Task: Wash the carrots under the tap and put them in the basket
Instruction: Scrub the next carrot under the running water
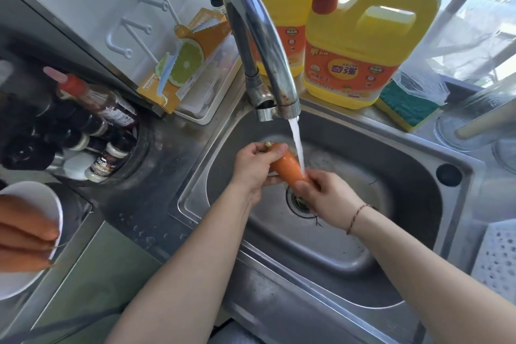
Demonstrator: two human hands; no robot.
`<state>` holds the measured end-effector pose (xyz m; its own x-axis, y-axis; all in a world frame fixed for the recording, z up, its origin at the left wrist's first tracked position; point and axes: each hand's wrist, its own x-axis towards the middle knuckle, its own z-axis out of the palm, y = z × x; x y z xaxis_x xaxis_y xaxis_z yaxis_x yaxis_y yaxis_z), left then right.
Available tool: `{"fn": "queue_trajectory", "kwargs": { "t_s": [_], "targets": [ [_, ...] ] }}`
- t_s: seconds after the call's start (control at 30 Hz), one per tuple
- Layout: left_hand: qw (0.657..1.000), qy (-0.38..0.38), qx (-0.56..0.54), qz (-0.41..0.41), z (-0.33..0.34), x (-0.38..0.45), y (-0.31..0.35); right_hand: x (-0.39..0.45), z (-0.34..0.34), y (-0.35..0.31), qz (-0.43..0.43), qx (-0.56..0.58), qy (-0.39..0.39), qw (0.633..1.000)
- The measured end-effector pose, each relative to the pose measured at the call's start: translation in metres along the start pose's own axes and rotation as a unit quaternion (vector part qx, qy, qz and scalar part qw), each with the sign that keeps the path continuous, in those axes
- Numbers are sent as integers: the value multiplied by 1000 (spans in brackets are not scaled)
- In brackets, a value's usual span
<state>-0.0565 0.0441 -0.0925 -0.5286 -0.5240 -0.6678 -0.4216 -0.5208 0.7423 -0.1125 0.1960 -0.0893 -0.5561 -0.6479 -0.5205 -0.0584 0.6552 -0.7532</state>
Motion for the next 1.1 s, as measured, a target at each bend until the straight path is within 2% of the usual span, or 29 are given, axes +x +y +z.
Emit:
{"fn": "queue_trajectory", "kwargs": {
  "t_s": [0.1, 0.23, 0.27, 0.3, 0.37, 0.43, 0.47, 0.5, 0.57, 0.63, 0.67, 0.7, 0.77, 0.83, 0.87, 0.9, 0.93, 0.97, 1.0, 1.03, 1.07, 1.1],
  "targets": [
    [1000, -12, 9, 16, -4, 1, 8, -2, -2, 2, -4, 110, -37, 993],
    [999, -30, 5, 26, 9, -5, 7, 6, 3, -8, 45, 31, 100, 993],
    [999, -28, 10, 33, 10, -4, 8, 6, 3, -10, 61, 28, 112, 991],
    [999, -26, 17, 38, 9, -2, 10, 5, 2, -12, 67, 38, 92, 993],
    [999, -21, 25, 44, -1, 3, 17, 1, -1, -13, 37, 96, -8, 995],
    [999, -14, 10, 35, -14, 9, 22, -2, -7, -10, 11, 221, -111, 969],
    [1000, -9, -4, 30, -19, 10, 22, -3, -12, -10, 9, 258, -137, 956],
    [1000, -4, -17, 25, -21, 9, 21, -3, -15, -11, 15, 241, -140, 960],
    [999, 12, -42, 17, -21, 8, 15, -1, -17, -19, 44, 90, -105, 989],
    [998, 15, -54, 21, -19, 8, 9, 2, -17, -29, 84, -35, -58, 994],
    [998, 13, -52, 27, -20, 9, 8, 3, -16, -32, 98, -47, -51, 993],
    [998, 10, -48, 32, -22, 9, 8, 2, -14, -33, 115, -19, -62, 991],
    [997, 4, -58, 46, -28, 12, 12, -4, -10, -29, 140, 115, -116, 976],
    [994, -1, -87, 61, -36, 14, 17, -10, -10, -22, 152, 331, -164, 917],
    [993, -7, -100, 70, -39, 13, 19, -12, -11, -19, 146, 400, -166, 889],
    [990, -18, -114, 77, -39, 12, 21, -12, -12, -14, 125, 408, -145, 893],
    [988, -31, -133, 77, -37, 10, 20, -12, -12, -12, 83, 335, -100, 933],
    [986, -45, -148, 68, -33, 6, 19, -12, -12, -12, 24, 190, -40, 981],
    [986, -53, -147, 55, -30, 3, 17, -12, -12, -10, -44, 21, 14, 999],
    [988, -54, -135, 42, -27, 0, 14, -13, -12, -9, -87, -128, 52, 987],
    [991, -49, -120, 35, -25, -1, 11, -16, -13, -8, -92, -232, 65, 966],
    [993, -45, -109, 32, -25, 0, 8, -19, -12, -7, -89, -283, 74, 952]
  ]
}}
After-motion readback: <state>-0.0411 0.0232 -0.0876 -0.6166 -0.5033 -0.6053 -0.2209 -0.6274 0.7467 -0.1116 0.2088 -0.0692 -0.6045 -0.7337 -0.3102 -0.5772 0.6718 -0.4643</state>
